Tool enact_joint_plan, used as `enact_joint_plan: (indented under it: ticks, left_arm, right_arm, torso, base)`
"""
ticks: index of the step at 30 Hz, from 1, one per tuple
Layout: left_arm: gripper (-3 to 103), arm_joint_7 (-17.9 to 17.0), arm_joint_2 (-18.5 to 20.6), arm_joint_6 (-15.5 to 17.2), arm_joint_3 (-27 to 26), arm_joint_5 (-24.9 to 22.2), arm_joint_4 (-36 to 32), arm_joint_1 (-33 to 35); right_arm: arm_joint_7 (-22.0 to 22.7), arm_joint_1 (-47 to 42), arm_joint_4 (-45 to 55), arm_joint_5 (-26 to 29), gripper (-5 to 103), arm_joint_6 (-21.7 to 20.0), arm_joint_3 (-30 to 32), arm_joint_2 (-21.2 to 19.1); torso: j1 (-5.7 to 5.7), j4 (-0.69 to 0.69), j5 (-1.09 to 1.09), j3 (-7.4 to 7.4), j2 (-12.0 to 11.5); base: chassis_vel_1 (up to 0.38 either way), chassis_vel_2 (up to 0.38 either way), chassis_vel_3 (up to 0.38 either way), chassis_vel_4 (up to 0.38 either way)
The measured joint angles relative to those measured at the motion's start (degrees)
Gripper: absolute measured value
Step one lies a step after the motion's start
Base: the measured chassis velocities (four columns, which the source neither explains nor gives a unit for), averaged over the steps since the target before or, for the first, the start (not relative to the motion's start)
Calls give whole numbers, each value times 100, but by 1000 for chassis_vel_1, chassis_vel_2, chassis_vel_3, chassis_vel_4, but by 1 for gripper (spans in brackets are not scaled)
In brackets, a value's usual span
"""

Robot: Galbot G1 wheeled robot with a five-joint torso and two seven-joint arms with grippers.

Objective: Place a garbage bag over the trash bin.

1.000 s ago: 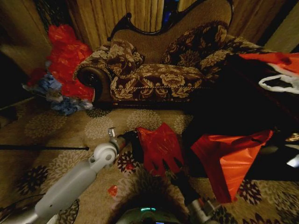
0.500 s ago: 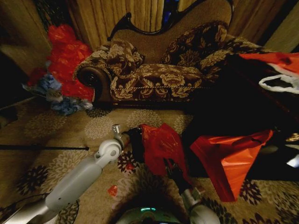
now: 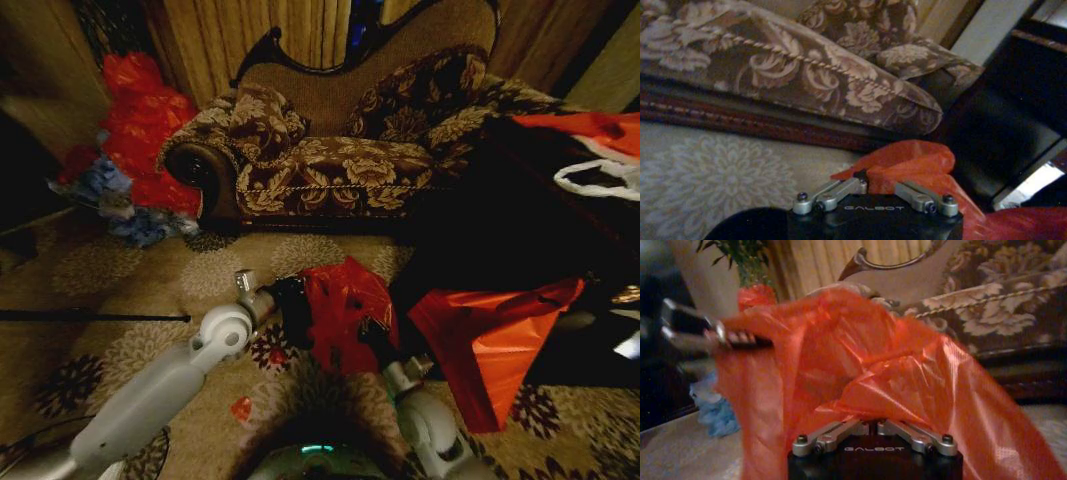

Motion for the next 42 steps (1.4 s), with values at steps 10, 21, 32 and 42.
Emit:
enact_joint_plan:
  ticks: [10, 21, 32, 42]
  left_arm:
    - [0, -374, 680, 34, -460, -712, -1013, 2]
    - [0, -985, 600, -115, -593, -1120, -986, -74]
    - [0, -1139, -219, -328, -390, -1204, 76, -135]
    - [0, -1468, -619, -388, -319, -1259, 389, -104]
  right_arm:
    - [200, 1396, -467, 385, 0, -225, -768, -69]
    - [282, 2446, -1403, 489, 0, -384, -1317, 107]
    - [206, 3531, -2900, 480, 0, -452, -2157, 520]
    - [129, 3757, -3580, 440, 0, -482, -2453, 778]
  torso:
    - [0, 1, 1, 0, 0]
    - [0, -1, -1, 0, 0]
    - [1, 0, 0, 0, 0]
    - [0, 0, 0, 0, 0]
  base:
    - [0, 0, 0, 0]
    - [0, 0, 0, 0]
    - [0, 0, 0, 0]
    - [0, 0, 0, 0]
